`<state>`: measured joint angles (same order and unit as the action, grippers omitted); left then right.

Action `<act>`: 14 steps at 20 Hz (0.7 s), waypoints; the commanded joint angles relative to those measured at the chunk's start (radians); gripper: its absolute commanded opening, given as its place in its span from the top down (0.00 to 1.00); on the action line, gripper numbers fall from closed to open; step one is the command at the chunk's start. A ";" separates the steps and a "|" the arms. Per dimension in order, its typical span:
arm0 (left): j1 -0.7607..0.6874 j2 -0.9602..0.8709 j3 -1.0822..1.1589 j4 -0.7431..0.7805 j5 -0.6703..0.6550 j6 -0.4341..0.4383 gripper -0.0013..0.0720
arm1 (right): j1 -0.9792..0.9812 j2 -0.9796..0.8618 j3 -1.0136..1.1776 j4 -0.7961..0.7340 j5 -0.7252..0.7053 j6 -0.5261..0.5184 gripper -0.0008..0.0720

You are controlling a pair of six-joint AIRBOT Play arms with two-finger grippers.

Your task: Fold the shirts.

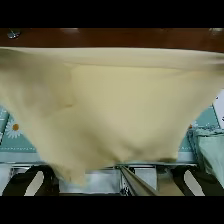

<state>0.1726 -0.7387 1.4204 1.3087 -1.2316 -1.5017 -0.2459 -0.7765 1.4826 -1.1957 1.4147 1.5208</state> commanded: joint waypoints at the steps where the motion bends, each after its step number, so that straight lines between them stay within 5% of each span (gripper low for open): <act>1: -0.031 -0.175 -0.157 -0.026 0.226 -0.003 0.95 | 0.002 -0.158 -0.178 0.103 -0.220 -0.057 0.96; 4: -0.057 -0.396 -0.151 -0.061 0.407 -0.005 0.95 | 0.040 -0.401 -0.166 0.107 -0.389 -0.066 0.96; 8: -0.061 -0.642 -0.125 -0.289 0.659 -0.004 0.95 | 0.089 -0.780 0.060 0.119 -0.457 -0.035 0.96; 14: -0.067 -0.841 -0.071 -0.428 0.652 -0.004 0.95 | 0.106 -1.119 0.355 0.205 -0.394 0.040 0.96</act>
<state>0.1078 -1.4933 1.3350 0.9627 -0.5953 -1.5070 -0.1471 -1.7523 1.7271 -1.0447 1.0023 1.5269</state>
